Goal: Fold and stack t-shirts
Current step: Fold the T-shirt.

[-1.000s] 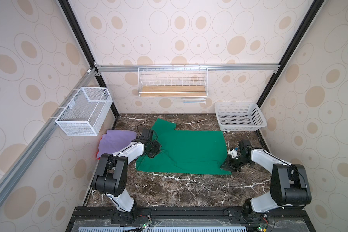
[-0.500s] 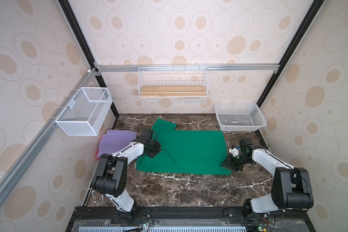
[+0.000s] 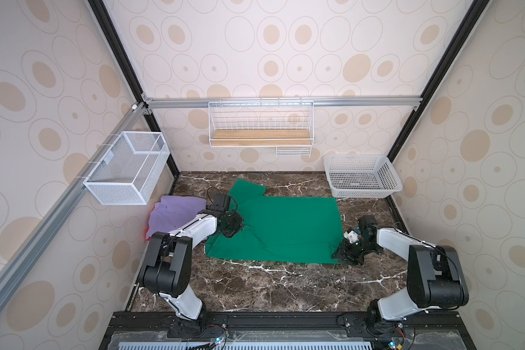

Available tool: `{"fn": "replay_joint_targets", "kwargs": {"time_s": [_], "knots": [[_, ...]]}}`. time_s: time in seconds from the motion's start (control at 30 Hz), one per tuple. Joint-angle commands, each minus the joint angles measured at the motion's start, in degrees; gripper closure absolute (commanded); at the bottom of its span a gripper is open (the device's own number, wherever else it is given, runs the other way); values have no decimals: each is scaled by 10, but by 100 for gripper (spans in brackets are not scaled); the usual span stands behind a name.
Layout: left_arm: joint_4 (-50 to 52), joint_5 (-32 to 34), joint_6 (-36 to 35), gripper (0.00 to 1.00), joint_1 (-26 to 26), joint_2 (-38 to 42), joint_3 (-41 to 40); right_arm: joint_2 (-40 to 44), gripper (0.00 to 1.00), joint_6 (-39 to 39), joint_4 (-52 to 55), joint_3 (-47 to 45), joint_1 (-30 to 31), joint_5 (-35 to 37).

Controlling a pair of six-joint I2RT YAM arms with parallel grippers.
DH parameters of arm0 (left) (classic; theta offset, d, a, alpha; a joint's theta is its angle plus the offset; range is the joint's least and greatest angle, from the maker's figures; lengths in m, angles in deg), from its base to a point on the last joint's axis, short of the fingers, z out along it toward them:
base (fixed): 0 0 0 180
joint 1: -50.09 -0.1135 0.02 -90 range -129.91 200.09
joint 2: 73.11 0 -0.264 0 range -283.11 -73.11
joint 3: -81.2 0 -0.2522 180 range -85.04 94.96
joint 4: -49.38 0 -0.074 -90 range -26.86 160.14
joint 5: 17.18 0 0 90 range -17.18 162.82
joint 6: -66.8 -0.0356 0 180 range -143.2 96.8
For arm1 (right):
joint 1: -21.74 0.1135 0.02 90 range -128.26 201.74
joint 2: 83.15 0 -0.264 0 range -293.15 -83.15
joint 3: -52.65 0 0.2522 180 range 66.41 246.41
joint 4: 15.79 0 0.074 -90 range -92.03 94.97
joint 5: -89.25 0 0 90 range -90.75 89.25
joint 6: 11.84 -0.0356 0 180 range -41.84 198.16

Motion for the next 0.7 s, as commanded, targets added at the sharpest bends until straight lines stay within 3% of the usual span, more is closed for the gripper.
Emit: {"fn": "replay_joint_targets", "kwargs": {"time_s": [0.0,0.57,0.67], "knots": [[-6,-2,-9,100,-3,2,15,-16,62,-5,-11,21,4,11],[-17,-9,-7,100,-3,-11,15,-16,63,-3,-11,45,4,25],[-17,-10,-7,100,-3,-13,15,-38,67,5,-13,61,3,31]]}}
